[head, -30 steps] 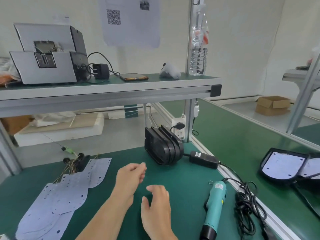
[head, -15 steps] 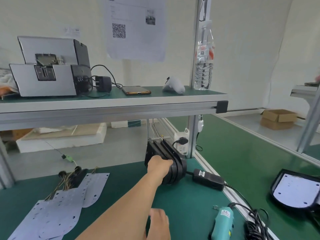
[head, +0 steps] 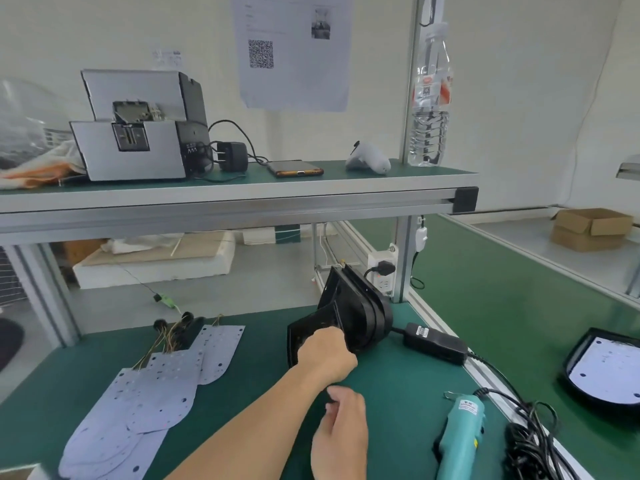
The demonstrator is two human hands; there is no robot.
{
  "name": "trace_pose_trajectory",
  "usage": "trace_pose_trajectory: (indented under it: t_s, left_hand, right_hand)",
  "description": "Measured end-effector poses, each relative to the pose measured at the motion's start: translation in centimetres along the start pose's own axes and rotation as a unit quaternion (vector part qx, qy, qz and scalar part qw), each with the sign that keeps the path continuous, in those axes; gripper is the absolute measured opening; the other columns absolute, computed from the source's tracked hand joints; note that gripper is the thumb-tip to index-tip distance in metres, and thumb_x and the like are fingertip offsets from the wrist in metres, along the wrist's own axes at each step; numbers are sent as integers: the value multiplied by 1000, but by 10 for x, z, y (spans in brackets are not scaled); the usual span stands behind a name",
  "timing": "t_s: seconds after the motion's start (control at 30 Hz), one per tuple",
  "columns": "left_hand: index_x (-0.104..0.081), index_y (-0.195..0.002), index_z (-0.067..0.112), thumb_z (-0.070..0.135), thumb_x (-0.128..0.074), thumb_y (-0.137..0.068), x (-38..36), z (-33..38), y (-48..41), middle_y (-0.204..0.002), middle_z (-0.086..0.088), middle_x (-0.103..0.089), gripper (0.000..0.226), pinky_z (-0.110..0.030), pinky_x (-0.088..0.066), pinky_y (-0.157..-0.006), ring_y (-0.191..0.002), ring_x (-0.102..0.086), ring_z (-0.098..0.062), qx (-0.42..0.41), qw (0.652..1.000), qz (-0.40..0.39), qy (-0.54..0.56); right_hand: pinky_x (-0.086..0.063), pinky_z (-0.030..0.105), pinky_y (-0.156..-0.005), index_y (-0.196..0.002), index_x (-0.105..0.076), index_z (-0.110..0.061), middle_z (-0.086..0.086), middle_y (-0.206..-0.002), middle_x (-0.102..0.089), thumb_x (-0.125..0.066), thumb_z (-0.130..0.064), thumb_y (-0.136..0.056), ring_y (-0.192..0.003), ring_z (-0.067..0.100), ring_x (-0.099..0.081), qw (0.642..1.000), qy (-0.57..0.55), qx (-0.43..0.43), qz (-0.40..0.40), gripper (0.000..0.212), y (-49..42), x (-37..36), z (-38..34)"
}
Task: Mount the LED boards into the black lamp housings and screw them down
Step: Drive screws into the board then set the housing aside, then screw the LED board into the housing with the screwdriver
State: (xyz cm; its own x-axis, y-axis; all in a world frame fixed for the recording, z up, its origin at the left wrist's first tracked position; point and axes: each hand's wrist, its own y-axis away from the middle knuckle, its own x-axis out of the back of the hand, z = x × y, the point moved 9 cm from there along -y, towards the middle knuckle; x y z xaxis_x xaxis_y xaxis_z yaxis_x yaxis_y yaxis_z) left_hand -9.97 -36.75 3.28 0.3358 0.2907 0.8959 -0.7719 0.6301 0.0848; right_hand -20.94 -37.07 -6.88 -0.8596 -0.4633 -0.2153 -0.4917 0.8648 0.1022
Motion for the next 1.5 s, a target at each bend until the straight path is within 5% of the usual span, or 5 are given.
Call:
trace_pose_trajectory:
  t_s: [0.3,0.47,0.67,0.83,1.5]
  left_hand:
    - [-61,-109,16,19,-53,-90,-15,-47,88,-108,-8,-61,20,-34,-39,-70,-97,-63,-32,-94,985,8,-148]
    - [-62,-90,24,41,-70,-81,-8,-77,110,-91,3,-63,21,-28,-45,-65,-79,-60,-14,-139,981,-134,36]
    - [-62,-98,18,29,-60,-87,121,-247,66,-105,-3,-63,16,-38,-53,-84,-98,-59,-23,209,944,241,84]
    - [-45,-134,14,57,-75,-69,106,-325,55,-135,-7,-48,83,-38,-42,-99,-126,-45,-28,384,912,143,19]
    - [-66,-88,-1,7,-69,-85,107,-324,51,-86,-18,-67,9,-32,-48,-63,-70,-59,-27,282,894,145,317]
  right_hand:
    - [-50,38,-87,-126,-55,-26,-11,-101,-69,-64,-39,-96,-90,12,-70,996,87,23,3,34,22,3,-26]
    - [-41,33,-86,-138,-55,-20,-5,-95,-63,-72,-22,-89,-79,8,-56,971,233,36,-27,52,22,-4,-25]
    - [-35,31,-81,-134,-56,-23,-14,-86,-61,-68,-18,-88,-82,16,-55,965,257,33,-39,48,25,-11,-22]
    - [-35,29,-78,-124,-61,-25,-23,-84,-64,-69,-15,-86,-78,-9,-52,967,251,29,-33,40,23,-15,-21]
    - [-44,1,-72,-92,-77,-35,-22,-83,-75,-71,-5,-89,-81,-11,-66,956,238,94,-147,31,32,-29,-30]
